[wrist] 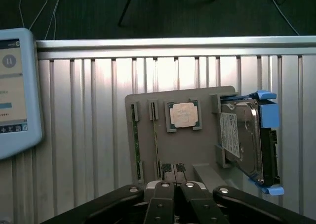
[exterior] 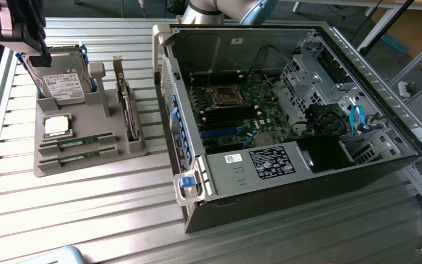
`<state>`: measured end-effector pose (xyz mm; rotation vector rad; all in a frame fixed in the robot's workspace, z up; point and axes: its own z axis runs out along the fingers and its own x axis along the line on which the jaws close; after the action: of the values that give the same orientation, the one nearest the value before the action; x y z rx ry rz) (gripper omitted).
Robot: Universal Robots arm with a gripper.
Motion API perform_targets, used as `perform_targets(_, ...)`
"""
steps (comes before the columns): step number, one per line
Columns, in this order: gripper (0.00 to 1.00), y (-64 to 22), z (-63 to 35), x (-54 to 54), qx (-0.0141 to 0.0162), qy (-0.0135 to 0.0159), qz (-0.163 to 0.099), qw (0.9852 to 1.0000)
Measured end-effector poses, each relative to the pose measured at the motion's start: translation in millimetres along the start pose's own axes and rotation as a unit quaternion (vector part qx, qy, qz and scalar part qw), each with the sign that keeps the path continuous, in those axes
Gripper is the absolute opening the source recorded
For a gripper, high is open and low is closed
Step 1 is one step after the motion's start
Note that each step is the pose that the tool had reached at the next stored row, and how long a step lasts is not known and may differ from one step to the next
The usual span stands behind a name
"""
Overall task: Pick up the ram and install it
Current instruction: 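Pick up the ram and move it above insertion slot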
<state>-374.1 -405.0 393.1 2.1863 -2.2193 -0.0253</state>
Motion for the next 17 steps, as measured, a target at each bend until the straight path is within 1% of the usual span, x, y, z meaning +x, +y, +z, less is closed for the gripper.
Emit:
perform_targets(2,0.11,0.2,0.0,0.0,0.0061,0.0,-0.001,1.0)
perform_targets(4,0.11,0.2,-0.1,0.0,0.0109,0.0,-0.002,0.9999)
perform_targets(6,0.11,0.2,-0.1,0.0,0.0147,-0.0001,-0.002,0.9999)
perform_targets(7,0.11,0.3,0.0,0.0,0.0154,-0.0002,-0.002,0.9999)
perform_targets(8,0.11,0.3,0.0,0.0,0.0155,-0.0002,-0.002,0.9999)
perform_targets(13,0.11,0.3,0.0,0.0,0.0155,-0.0001,-0.003,0.9999)
perform_targets(17,0.11,0.3,0.0,0.0,0.0156,-0.0001,-0.008,0.9998)
